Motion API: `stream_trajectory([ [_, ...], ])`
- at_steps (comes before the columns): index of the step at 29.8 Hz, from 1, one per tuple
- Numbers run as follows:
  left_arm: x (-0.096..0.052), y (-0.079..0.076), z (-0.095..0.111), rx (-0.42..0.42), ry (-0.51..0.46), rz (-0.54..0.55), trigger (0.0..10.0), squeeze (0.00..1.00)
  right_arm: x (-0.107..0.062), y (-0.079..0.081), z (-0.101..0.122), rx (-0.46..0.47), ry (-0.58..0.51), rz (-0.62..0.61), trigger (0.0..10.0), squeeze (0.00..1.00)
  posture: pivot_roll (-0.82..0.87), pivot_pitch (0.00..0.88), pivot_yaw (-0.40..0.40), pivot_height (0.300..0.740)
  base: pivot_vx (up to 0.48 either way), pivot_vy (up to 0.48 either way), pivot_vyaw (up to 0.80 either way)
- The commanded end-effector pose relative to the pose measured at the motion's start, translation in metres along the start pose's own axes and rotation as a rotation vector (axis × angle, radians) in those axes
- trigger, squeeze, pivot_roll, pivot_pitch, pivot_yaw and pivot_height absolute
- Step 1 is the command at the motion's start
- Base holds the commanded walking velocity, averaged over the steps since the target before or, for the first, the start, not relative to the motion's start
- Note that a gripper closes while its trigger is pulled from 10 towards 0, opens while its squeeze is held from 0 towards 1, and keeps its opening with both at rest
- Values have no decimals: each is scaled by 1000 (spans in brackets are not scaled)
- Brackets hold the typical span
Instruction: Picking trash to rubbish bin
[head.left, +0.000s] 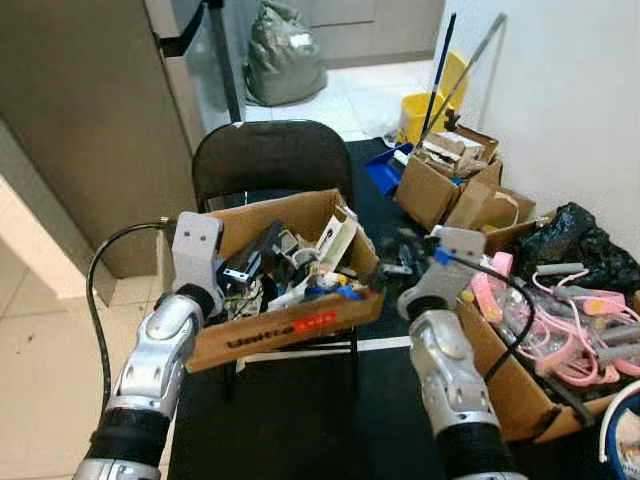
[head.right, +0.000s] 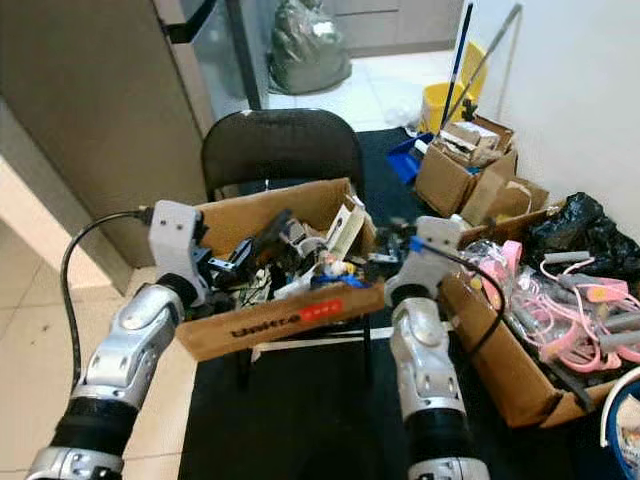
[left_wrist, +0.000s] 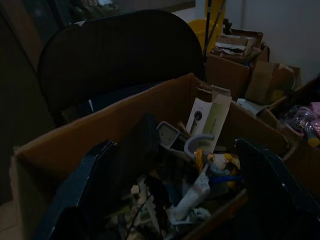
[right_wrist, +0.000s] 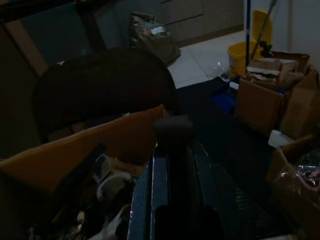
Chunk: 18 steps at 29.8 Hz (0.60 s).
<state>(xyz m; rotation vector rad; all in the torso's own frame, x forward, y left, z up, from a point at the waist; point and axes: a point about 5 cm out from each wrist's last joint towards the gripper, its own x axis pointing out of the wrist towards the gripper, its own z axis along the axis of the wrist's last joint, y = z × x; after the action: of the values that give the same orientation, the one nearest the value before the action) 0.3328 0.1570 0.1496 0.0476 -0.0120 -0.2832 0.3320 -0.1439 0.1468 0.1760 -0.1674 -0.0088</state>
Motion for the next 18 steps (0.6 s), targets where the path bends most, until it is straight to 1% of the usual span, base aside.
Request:
stream_trajectory([
  [1, -2, 2, -4, 3, 20, 4, 10000, 0, -1, 1, -3, -30, 17, 14, 10000, 0, 3, 115, 98, 740, 379, 0, 0],
  [2, -2, 3, -4, 3, 20, 5, 10000, 0, -1, 3, -3, -40, 17, 22, 10000, 0, 4, 114, 98, 740, 382, 0, 0],
  [4, -1, 3, -4, 4, 19, 5, 10000, 0, 0, 5, -3, -53, 17, 30, 10000, 0, 4, 114, 98, 740, 382, 0, 800],
  [9, -1, 3, -3, 6, 17, 5, 10000, 0, 1, 7, -2, -47, 7, 35, 10000, 0, 6, 112, 97, 740, 379, 0, 800],
  [10, -1, 3, -3, 6, 17, 5, 10000, 0, 1, 6, -2, 1, 5, 15, 10000, 0, 7, 110, 96, 740, 382, 0, 0],
  [11, -1, 3, -3, 6, 16, 5, 10000, 0, 2, 5, -2, 11, 8, 8, 10000, 0, 7, 110, 96, 740, 379, 0, 0],
  [18, 0, 4, -2, 10, 14, 4, 10000, 0, 3, 4, -2, -4, 7, 8, 10000, 0, 10, 107, 94, 740, 382, 0, 0],
])
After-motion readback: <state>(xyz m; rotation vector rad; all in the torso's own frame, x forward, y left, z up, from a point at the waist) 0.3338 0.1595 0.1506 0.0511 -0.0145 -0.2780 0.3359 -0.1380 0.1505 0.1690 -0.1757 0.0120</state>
